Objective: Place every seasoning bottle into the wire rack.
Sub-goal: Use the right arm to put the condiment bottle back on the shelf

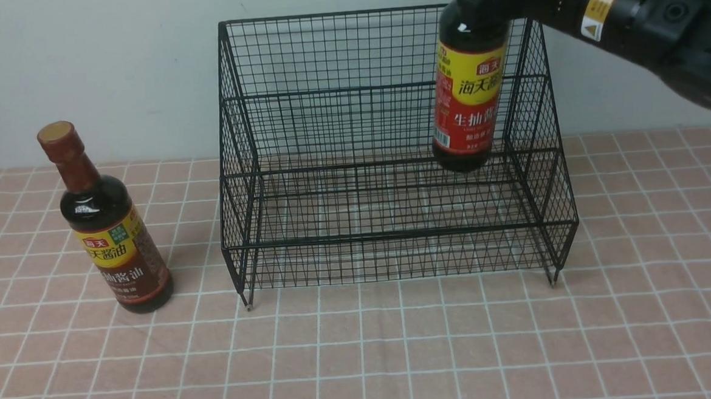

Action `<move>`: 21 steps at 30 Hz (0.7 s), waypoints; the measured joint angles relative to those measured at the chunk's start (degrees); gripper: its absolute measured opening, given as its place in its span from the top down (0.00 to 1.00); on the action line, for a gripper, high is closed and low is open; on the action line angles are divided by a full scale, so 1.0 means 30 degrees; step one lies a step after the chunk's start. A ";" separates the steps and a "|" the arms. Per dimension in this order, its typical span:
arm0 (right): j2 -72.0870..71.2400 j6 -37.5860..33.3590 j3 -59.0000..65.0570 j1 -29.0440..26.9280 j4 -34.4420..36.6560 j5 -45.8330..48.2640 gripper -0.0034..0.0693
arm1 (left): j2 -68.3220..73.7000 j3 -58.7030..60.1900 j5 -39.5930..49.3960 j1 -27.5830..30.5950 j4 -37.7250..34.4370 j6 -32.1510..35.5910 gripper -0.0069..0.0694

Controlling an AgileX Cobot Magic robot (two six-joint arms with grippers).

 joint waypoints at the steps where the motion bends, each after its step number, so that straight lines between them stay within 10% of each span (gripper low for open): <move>1: 0.0071 0.0000 0.0000 0.0000 0.0023 0.0217 0.58 | 0.0000 0.0000 0.0000 0.0000 0.0000 0.0000 0.90; 21: 0.0017 -0.0296 0.2901 0.0000 0.0764 0.2518 0.58 | 0.0000 0.0000 0.0000 0.0000 0.0000 0.0000 0.90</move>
